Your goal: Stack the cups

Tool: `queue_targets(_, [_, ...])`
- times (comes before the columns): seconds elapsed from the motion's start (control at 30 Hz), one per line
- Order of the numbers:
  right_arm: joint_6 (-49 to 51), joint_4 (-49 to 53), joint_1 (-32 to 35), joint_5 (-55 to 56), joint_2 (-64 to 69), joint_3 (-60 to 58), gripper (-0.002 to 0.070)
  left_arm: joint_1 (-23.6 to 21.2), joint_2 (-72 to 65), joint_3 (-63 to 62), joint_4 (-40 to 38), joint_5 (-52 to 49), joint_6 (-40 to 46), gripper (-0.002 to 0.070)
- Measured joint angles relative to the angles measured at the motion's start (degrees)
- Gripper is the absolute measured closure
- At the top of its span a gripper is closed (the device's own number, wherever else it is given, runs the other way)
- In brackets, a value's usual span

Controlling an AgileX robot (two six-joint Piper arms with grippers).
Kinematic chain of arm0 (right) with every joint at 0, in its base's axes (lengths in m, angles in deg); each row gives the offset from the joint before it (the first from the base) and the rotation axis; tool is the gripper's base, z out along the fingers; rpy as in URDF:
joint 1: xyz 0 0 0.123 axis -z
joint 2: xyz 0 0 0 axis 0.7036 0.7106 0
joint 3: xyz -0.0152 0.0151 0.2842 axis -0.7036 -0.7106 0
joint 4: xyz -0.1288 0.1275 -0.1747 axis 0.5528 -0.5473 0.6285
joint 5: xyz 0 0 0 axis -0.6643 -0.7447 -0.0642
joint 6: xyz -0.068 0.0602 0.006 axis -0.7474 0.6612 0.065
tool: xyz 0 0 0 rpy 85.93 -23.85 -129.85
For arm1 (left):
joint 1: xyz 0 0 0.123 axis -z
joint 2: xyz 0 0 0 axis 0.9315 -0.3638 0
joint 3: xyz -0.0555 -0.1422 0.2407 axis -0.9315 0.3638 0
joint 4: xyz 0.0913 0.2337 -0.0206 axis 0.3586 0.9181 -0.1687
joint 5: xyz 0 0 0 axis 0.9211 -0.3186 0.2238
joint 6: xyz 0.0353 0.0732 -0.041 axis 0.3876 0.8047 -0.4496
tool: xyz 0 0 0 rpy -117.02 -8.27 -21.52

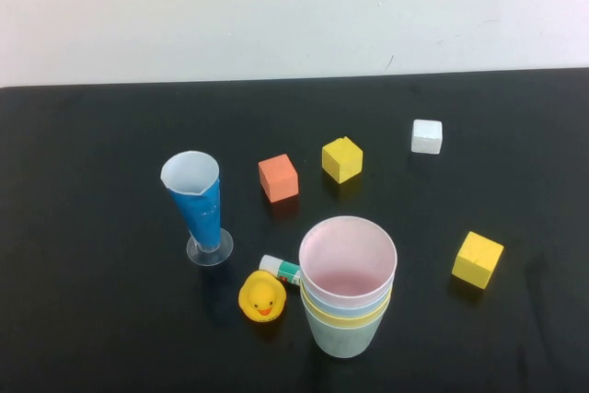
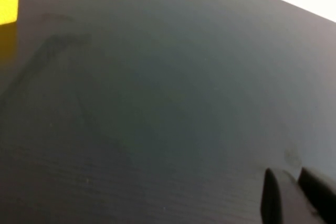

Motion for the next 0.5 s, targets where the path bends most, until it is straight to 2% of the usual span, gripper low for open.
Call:
queue_targets(0.13, [0.0, 0.1, 0.0, 0.0, 0.0, 0.0, 0.0614, -8.0, 0.0, 5.4, -12.0, 0.2, 0.5, 0.0675])
queue_targets(0.33, [0.0, 0.2, 0.0, -0.1, 0.0, 0.0, 0.0614, -20.8, 0.0, 11.5, -14.5, 2.7, 0.7, 0.0676])
queue_targets(0.5, [0.0, 0.2, 0.0, -0.1, 0.0, 0.0, 0.0622, -27.8, 0.2, 13.0, -15.4, 8.0, 1.1, 0.0676])
